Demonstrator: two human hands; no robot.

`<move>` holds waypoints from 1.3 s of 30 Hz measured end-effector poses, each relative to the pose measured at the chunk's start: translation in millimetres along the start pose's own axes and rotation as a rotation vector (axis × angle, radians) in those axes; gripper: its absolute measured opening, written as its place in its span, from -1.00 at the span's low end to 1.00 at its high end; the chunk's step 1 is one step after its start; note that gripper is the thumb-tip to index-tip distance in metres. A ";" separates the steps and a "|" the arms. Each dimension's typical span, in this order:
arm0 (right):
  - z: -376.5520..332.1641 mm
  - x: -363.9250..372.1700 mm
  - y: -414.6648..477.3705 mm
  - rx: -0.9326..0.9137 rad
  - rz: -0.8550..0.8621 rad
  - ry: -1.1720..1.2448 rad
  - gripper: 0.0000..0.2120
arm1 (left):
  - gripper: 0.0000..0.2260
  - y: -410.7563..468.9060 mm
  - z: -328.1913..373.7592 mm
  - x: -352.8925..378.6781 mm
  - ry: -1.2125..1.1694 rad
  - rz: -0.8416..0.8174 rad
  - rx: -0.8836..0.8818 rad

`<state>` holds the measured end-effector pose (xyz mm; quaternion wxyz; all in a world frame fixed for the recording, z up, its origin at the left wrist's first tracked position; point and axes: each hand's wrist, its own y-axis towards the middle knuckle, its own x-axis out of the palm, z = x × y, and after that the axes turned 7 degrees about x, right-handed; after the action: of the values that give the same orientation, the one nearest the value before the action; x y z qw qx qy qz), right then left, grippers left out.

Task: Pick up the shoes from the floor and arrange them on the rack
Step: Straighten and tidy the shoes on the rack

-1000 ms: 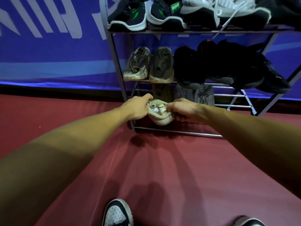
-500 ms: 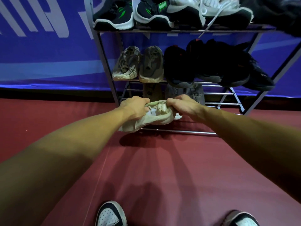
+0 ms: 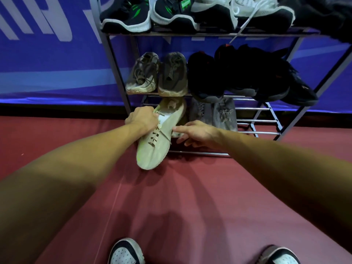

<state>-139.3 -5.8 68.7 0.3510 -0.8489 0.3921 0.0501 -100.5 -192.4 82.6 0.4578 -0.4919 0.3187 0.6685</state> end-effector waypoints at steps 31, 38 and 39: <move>-53.3 28.6 82.7 0.033 0.151 -0.084 -0.77 | -0.72 30.7 -66.0 1.9 -0.218 -0.105 -0.120; -54.9 38.5 96.7 -0.008 0.283 -0.194 -0.53 | -0.55 37.2 -70.9 6.2 -0.438 -0.180 -0.133; -54.7 40.6 97.0 -0.014 0.280 -0.226 -0.47 | -0.52 35.4 -67.3 4.6 -0.453 -0.188 -0.145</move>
<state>-189.8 -109.3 41.1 0.3764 -0.7775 0.4641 0.1962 -109.1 -263.4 56.3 0.5411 -0.3887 0.1120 0.7373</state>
